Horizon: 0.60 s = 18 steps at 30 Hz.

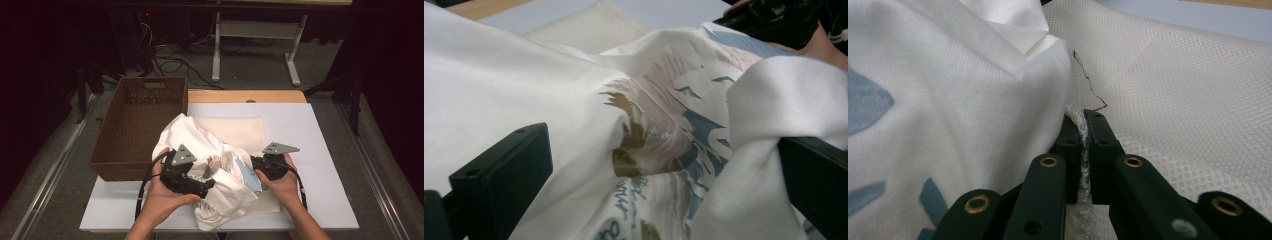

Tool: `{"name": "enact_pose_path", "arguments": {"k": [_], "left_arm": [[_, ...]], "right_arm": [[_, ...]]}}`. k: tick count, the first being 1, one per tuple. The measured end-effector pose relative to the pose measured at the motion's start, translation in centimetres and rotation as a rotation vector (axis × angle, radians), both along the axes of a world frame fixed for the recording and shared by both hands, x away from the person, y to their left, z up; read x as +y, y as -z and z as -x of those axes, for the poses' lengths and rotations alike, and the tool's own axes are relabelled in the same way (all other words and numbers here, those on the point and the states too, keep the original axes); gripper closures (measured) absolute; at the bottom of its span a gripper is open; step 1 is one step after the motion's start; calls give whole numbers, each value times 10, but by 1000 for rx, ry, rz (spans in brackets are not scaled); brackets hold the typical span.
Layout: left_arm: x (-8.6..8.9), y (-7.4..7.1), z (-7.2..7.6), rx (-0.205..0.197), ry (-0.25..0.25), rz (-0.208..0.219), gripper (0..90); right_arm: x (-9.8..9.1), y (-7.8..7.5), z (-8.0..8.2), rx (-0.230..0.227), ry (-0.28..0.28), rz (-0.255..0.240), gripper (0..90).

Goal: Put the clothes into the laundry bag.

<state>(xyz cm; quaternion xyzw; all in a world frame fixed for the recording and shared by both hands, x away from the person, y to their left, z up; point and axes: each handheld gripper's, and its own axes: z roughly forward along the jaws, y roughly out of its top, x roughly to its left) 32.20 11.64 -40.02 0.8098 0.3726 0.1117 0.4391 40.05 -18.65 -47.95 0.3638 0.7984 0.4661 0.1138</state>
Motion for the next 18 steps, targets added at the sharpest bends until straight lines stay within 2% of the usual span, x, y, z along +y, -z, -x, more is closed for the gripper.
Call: {"name": "enact_pose_path", "arguments": {"k": [3,4,5,6,7,8,10,11,13,15,17,18], "left_arm": [[11,-3,-1,-9,-19,20,2],[17,-4,-2,-26,-64,22,2],[17,-4,-2,-26,-64,22,2],[23,-4,-6,-52,-180,-7,2],[23,-4,-6,-52,-180,-7,3],[26,-4,-9,-55,-220,-13,2],[32,-3,-16,-49,-275,-17,2],[34,-2,-20,-41,-287,-23,2],[35,2,-30,-9,-350,-67,12],[34,8,-37,2,-401,-118,46],[33,14,-44,27,-421,-139,151],[33,16,-47,43,-424,-145,172]], "right_arm": [[0,0,0,-1,-3,1,875],[0,0,0,-3,-2,0,875],[0,0,0,-3,-2,0,875],[0,1,0,0,-2,0,875],[0,1,0,0,-2,0,875],[0,1,0,-1,-3,1,875],[0,1,0,-3,-4,2,875],[1,1,0,-2,-3,0,875],[1,1,0,-2,-2,0,874],[1,1,0,-1,-4,2,875],[1,1,0,-2,-5,3,874],[1,1,0,-2,-6,4,874]]}}
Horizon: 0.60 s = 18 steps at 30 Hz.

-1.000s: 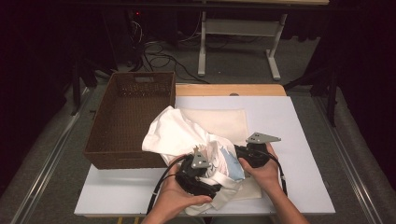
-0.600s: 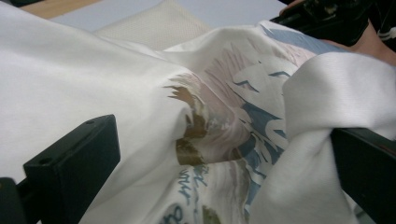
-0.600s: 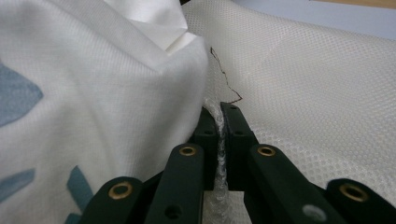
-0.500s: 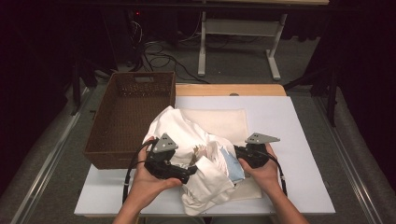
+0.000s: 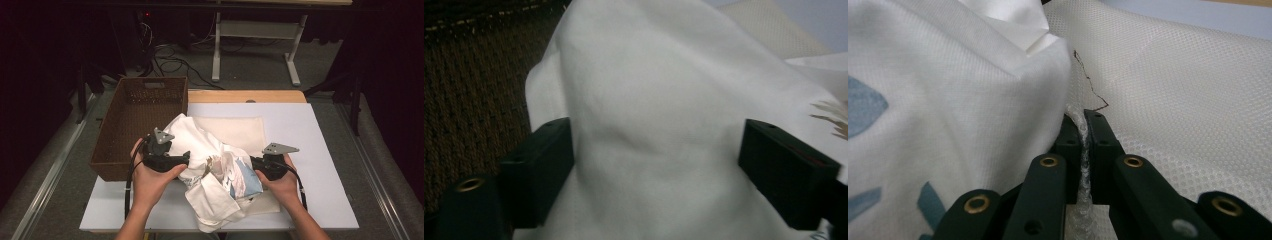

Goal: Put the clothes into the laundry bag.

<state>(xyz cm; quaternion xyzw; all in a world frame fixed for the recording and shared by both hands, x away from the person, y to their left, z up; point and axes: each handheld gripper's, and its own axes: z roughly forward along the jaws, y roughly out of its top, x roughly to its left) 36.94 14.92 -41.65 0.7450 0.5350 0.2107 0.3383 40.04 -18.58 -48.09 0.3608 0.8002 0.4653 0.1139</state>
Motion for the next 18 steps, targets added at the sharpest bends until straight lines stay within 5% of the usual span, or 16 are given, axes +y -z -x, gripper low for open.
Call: {"name": "enact_pose_path", "arguments": {"k": [1,5,7,10,14,18], "left_arm": [[-1,1,-1,0,0,-2,197],[-4,1,-3,-2,26,23,564],[-5,-1,-2,-16,22,2,604],[-2,-6,2,-62,5,46,702],[-5,-11,7,-104,24,50,805],[-19,-18,19,-129,127,67,819]], "right_arm": [[0,0,0,2,2,-1,874],[1,1,0,5,-2,2,874],[1,2,0,4,-5,4,874],[1,1,1,3,-8,8,874],[2,1,1,2,-9,5,874],[2,1,1,-1,-7,7,875]]}}
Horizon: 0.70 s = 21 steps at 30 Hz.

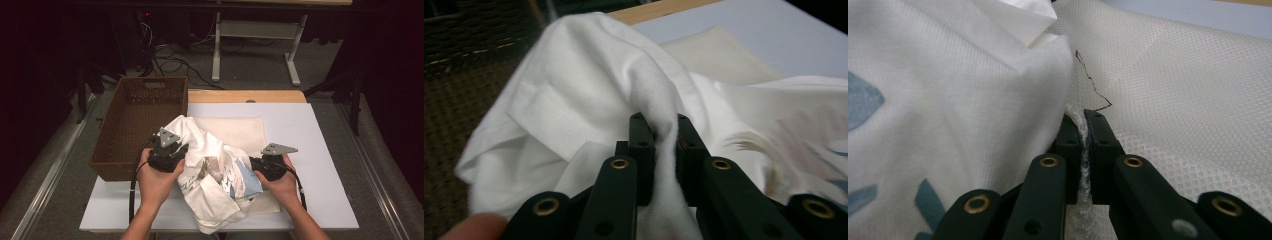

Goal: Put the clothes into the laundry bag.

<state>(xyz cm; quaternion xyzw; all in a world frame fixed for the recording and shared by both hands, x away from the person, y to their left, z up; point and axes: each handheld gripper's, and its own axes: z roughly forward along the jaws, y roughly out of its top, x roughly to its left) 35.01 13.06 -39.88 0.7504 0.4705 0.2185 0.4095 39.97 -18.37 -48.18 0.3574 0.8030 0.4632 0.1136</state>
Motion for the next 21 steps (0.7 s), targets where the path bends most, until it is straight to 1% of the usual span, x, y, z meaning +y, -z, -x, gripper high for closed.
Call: {"name": "enact_pose_path", "arguments": {"k": [1,2,3,4,5,6,7,9,10,11,12,13,14,15,16,17,18,20,21], "left_arm": [[0,0,0,0,0,0,819],[-4,-2,3,-9,34,14,819],[-10,-3,7,-11,79,30,820],[-16,-3,9,-3,121,49,819],[-23,-2,12,11,163,61,819],[-29,1,13,22,207,82,819],[-36,4,15,27,223,97,818],[-50,14,17,42,251,92,818],[-54,20,16,59,265,104,818],[-58,26,15,91,278,141,818],[-62,34,14,131,305,156,819],[-69,43,14,162,324,148,818],[-76,53,16,181,340,121,818],[-81,64,16,210,357,108,818],[-85,84,14,286,379,146,819],[-85,84,14,286,379,146,819],[-80,92,13,302,385,200,819],[-79,91,13,304,392,193,818],[-79,89,13,299,403,173,818]], "right_arm": [[0,0,0,0,0,0,875],[0,0,0,0,0,0,875],[0,0,0,0,0,-1,875],[0,0,0,-2,-1,-2,875],[1,0,0,-2,0,-2,875],[1,0,0,-2,0,-2,875],[1,-1,1,-2,0,0,875],[1,-1,1,-5,-1,-1,875],[1,-1,2,-7,-2,-3,875],[1,-2,2,-12,-5,1,875],[1,-2,2,-13,-5,-2,876],[0,-2,3,-12,-2,-4,875],[0,-3,3,-11,-2,-9,875],[0,-3,3,-11,-2,-12,876],[-1,-4,3,-18,-3,-20,877],[-1,-4,3,-18,-3,-20,877],[-2,-6,3,-22,-4,-39,878],[-2,-7,3,-24,-5,-43,877],[-2,-8,3,-27,-6,-49,878]]}}
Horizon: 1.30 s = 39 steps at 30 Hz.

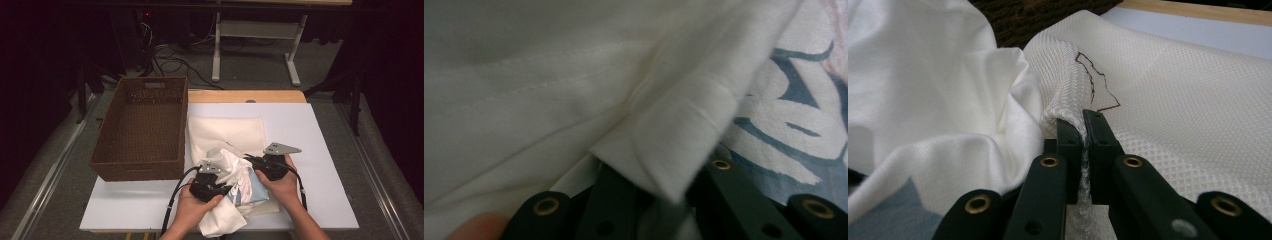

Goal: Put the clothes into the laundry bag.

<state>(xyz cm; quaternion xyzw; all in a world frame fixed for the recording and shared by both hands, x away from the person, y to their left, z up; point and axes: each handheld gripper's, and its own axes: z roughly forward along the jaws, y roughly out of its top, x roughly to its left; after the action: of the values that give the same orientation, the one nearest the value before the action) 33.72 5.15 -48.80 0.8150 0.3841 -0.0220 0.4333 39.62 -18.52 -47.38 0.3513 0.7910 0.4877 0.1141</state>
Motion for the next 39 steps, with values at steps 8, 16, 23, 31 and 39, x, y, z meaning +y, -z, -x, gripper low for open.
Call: {"name": "enact_pose_path", "arguments": {"k": [8,16,23,31,39], "left_arm": [[19,-50,16,-258,-114,0,375],[11,-45,-19,-185,-198,-115,251],[-5,-21,-28,-165,-209,-203,807],[-26,-25,-13,-106,151,15,826],[-49,-3,-37,-27,129,-80,823]], "right_arm": [[-2,-2,1,-1,0,-13,878],[1,-2,2,-5,-14,-14,878],[3,-1,3,-2,-31,4,878],[2,-4,-1,4,-15,-32,879],[5,-11,2,-12,-8,-75,882]]}}
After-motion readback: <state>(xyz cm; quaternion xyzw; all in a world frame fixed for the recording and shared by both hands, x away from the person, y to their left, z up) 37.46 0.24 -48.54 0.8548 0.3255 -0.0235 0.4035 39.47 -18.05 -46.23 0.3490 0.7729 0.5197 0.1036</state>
